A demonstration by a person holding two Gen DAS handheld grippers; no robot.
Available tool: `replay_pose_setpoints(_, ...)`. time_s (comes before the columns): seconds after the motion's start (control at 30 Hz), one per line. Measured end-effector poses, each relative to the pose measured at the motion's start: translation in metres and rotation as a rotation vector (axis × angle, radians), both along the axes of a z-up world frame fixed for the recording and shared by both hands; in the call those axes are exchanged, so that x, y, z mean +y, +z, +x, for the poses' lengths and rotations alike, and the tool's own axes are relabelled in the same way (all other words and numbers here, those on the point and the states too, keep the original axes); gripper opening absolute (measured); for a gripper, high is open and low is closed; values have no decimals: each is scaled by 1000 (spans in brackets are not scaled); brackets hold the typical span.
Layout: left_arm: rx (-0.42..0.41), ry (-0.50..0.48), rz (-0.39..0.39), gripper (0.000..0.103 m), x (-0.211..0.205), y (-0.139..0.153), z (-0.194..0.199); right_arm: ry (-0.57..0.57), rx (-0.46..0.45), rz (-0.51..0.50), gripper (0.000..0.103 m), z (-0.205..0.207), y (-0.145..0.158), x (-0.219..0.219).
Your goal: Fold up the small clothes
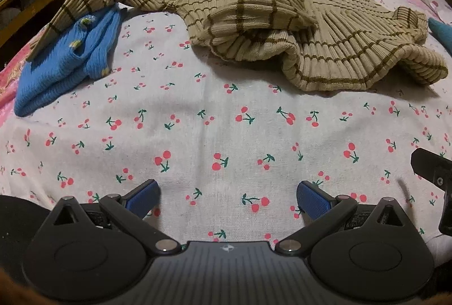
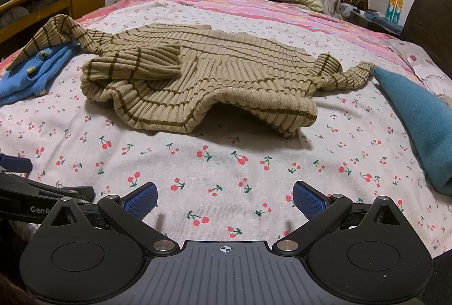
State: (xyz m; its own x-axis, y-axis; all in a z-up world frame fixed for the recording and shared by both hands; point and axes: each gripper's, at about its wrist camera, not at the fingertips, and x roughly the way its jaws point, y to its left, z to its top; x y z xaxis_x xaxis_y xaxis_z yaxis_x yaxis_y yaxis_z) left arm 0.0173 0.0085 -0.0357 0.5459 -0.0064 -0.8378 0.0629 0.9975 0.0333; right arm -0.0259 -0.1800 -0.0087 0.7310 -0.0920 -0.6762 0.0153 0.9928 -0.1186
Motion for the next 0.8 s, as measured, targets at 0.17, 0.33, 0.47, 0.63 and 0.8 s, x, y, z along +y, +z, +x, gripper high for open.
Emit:
replay_pose_setpoints(0.17,-5,-12,-3,103,0,-3,-1,1,0,0,102,0,0,0)
replay_pose_setpoints(0.33,1,-17,-6,103,0,-2,-3,3,-2,4,102,0,1,1)
replay_pose_setpoints(0.47,-4,-19,-8,103,0,3,-5,2,-2,16,102,-1,2,0)
replay_pose_setpoints(0.63,-62,-22,13,103,-4,12,-10,11,-6,15,101,0,2,1)
replay_pose_setpoints(0.8,-121,-23,4,103,-3,22,-15,16,-5,17,98,0,2,1)
